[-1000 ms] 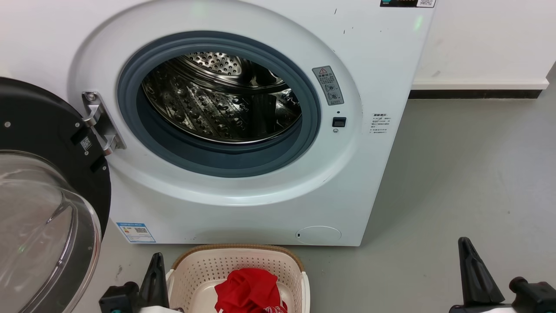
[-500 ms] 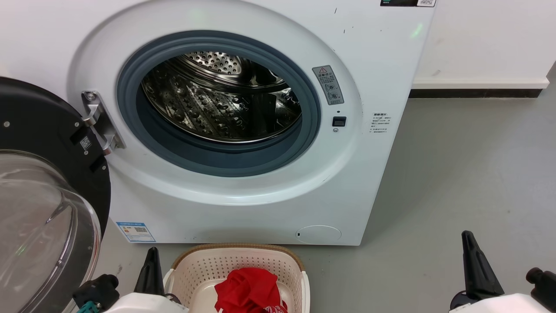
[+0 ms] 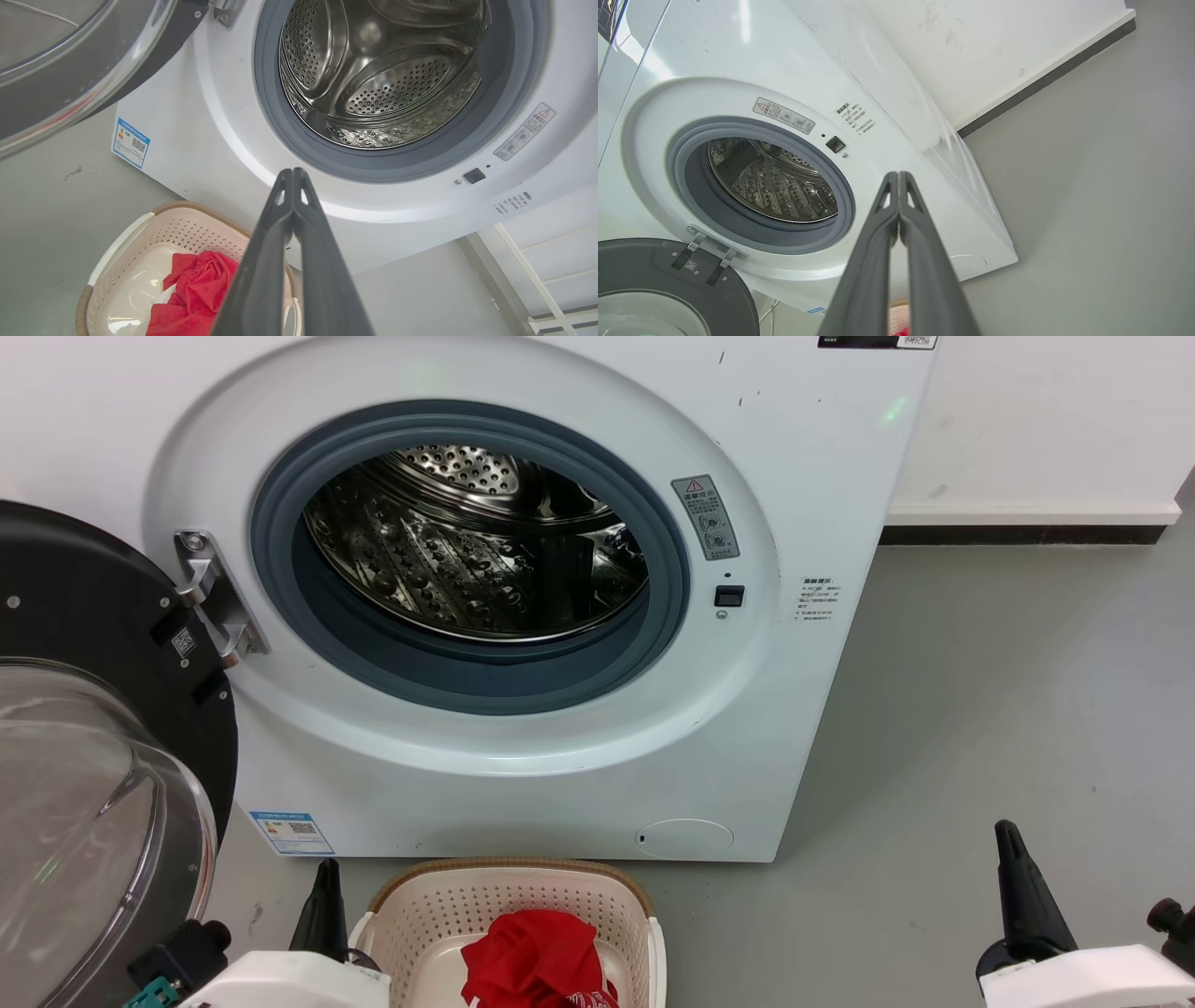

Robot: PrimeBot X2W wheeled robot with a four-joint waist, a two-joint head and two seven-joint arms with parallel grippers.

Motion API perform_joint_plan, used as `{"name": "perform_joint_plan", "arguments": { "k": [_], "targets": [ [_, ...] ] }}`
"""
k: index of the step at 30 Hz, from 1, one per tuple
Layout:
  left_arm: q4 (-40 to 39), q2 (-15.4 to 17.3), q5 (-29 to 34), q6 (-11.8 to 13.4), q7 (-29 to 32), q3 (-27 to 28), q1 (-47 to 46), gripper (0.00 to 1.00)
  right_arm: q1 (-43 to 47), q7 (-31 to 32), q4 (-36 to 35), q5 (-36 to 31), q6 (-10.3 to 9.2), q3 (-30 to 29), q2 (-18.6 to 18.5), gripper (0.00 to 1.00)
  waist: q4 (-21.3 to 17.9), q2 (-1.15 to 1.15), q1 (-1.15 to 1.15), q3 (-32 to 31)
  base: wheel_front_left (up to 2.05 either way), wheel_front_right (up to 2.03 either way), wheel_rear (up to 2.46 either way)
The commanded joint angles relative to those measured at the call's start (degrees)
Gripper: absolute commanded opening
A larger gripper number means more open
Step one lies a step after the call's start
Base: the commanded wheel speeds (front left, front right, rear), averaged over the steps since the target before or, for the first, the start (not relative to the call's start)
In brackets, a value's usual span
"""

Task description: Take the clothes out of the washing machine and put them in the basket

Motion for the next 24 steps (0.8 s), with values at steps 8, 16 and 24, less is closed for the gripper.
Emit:
{"name": "perform_joint_plan", "arguments": {
  "k": [8,16,24],
  "targets": [
    [-0.3,0.0,-7.7,-1.2,1.8,0.9,-2.6,0.00,-3.1,1.7,0.6,8.1,0.00,-0.1,-0.6,0.00,0.0,0.00,0.00,0.1,0.00,0.00,0.00],
    [0.0,0.0,-12.9,-1.9,3.1,1.3,-3.3,0.00,-4.0,2.8,1.5,13.5,-0.01,-0.3,-0.7,0.00,0.0,0.00,0.00,0.1,0.00,0.00,0.00],
    [0.3,0.0,-18.3,-2.5,4.4,1.7,-4.0,0.00,-5.1,4.1,2.3,19.0,-0.01,-0.5,-0.7,0.00,0.0,0.00,0.00,0.2,0.00,0.00,0.00]
  ]
}}
